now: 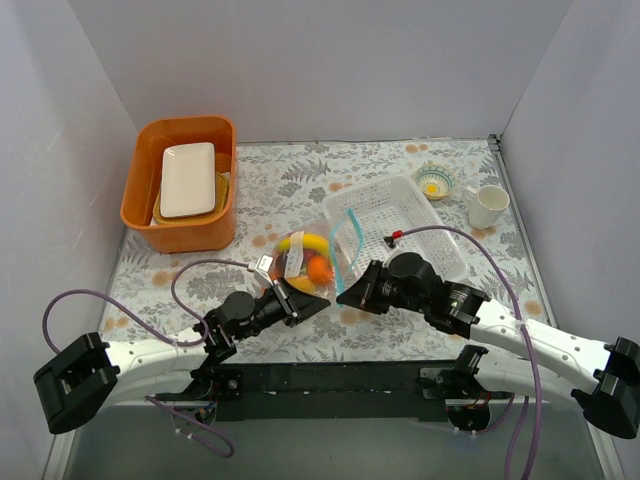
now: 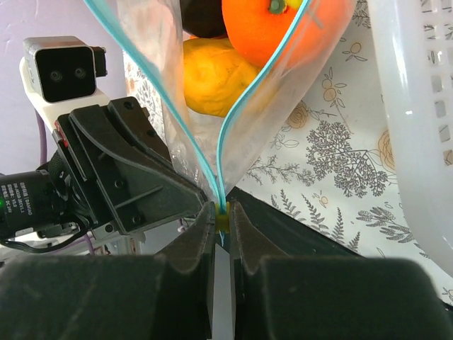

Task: Place the food in the zip-top bag and seal the zipper
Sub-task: Zip the zipper food storage bag at the center of the board.

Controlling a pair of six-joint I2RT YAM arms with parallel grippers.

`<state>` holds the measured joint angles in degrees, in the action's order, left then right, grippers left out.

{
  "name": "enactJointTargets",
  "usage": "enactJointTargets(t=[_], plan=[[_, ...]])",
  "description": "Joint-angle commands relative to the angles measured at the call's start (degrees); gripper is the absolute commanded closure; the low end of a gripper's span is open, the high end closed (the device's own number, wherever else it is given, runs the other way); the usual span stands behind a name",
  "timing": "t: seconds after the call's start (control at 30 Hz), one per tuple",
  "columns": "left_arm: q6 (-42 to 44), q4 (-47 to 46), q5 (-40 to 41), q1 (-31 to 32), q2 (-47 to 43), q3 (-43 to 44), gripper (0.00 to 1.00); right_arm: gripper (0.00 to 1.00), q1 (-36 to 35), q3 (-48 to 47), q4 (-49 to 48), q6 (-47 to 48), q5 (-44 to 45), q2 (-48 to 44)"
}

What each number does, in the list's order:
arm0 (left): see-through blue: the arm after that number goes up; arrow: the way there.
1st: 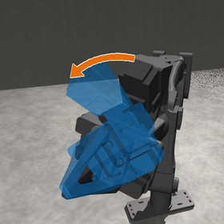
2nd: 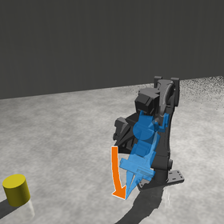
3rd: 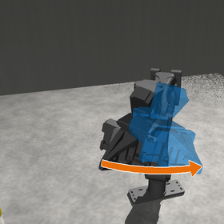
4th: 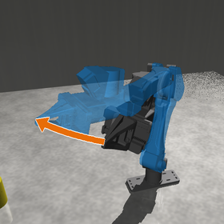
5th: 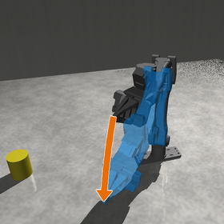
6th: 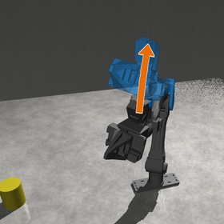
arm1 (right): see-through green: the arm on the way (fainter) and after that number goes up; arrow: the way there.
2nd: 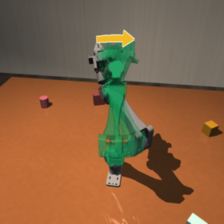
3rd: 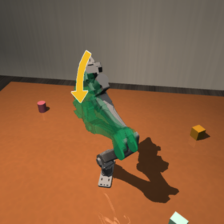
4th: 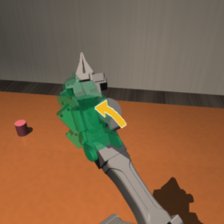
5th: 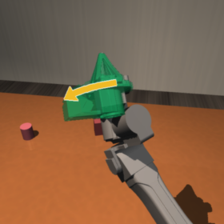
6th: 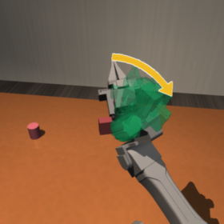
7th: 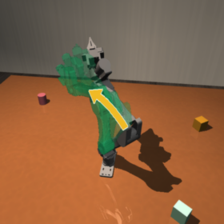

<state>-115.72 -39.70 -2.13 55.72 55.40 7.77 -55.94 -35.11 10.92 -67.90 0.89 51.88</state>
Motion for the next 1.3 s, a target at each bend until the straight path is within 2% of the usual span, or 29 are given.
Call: enactJointTargets(t=[0.0, 0.5, 0.63, 0.7, 0.77, 0.8, 0.87, 0.9, 1.03, 1.23, 1.27], plan=[[-15.33, 8.67, -1.21, -1.06, -3.62, -2.41, 1.0, 0.99, 1.71, -3.73, 4.29, 4.17, 8.78, 0.33], [-11.99, 15.88, -4.72, -1.41, -3.1, 0.58, 1.0, 0.99, 1.89, -7.6, 4.19, 10.06, 4.83, 7.97], [-13.03, 11.95, -2.71, -1.5, -5.11, -1.87, 0.99, 0.99, 1.63, -7.52, 3.77, 8.76, 1.76, 8.51], [-13.39, 9.21, -1.21, -1.58, -5.39, -2.41, 0.81, 0.99, 1.54, -4.01, -0.86, 6.13, 0.53, 6.93], [-12.69, 7.8, -0.68, -1.58, -4.69, -1.8, 0.72, 0.99, 1.54, -1.55, -3.0, 4.45, -0.18, 5.96], [-12.6, 7.45, -0.59, -1.5, -4.42, -1.71, 0.62, 0.99, 1.45, -1.1, -3.7, 3.4, -0.27, 5.35], [-12.6, 4.56, -0.16, -1.5, -3.2, -2.06, 0.61, 0.99, 1.45, -0.75, -4.15, 2.6, -0.45, 4.99], [-12.6, 3.59, 0.28, -1.5, -2.75, -2.32, 0.54, 0.99, 1.45, -0.22, -4.76, 1.9, -0.45, 4.47], [-12.25, -1.33, 0.55, -1.58, -0.12, -1.97, 0.42, 0.99, 1.45, 0.48, -5.2, 0.75, -0.45, 3.67], [-11.89, -6.43, -0.94, -1.5, 6.12, -0.48, 0.45, 0.99, 1.27, 2.32, -6.26, -1.18, -0.45, 2.53], [-12.16, -7.31, -1.03, -1.5, 6.82, -0.39, 0.51, 0.99, 1.19, 2.76, -7.13, -1.79, -0.45, 2.27]])
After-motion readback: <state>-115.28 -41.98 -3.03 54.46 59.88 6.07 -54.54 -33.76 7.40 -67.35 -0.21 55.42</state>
